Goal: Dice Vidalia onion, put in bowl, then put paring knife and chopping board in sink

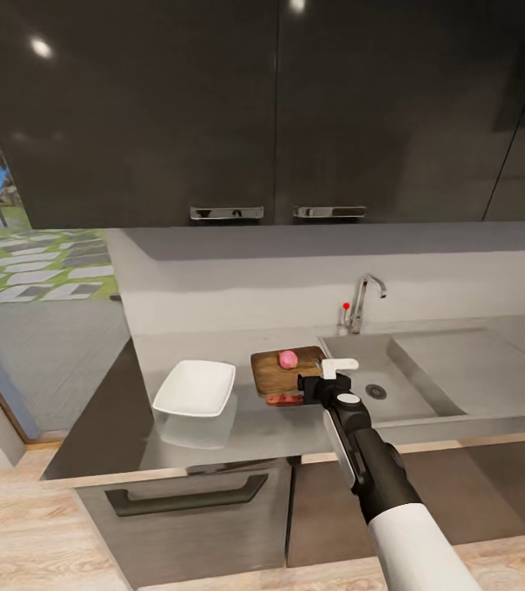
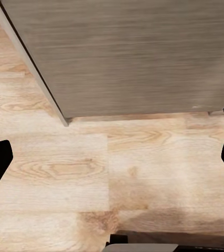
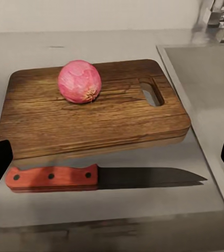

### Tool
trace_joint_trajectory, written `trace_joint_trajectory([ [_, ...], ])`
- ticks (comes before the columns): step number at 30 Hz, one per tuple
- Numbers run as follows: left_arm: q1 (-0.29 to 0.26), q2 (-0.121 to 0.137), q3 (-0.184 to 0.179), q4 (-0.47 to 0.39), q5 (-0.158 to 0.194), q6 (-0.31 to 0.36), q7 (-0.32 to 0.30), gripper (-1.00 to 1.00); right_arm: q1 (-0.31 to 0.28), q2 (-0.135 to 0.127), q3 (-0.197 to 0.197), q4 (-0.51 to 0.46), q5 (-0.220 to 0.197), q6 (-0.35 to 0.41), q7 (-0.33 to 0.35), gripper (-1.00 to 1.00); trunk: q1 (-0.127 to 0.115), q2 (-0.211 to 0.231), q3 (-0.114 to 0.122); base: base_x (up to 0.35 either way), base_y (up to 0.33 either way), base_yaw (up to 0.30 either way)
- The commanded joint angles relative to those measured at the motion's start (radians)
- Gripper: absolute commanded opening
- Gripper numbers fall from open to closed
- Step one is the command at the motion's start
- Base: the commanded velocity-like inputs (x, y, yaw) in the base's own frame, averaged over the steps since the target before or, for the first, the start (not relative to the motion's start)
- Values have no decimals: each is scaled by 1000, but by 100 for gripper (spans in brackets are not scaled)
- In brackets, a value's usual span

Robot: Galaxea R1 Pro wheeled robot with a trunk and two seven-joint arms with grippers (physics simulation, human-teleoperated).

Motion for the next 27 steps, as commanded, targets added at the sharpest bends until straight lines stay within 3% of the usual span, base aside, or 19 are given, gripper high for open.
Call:
trace_joint_trajectory([
  [1,0,1,-2,-1,8,-2,1,100,-1,0,1,0,6,7,-3,100,1,-2,-2,2,2,0],
  [14,0,1,-2,0,8,-2,1,100,0,0,-1,2,8,7,-3,100,1,-2,-4,0,0,0],
  [27,0,0,-2,13,6,-2,1,100,0,0,-2,2,8,8,-3,100,1,-2,-21,77,0,0],
])
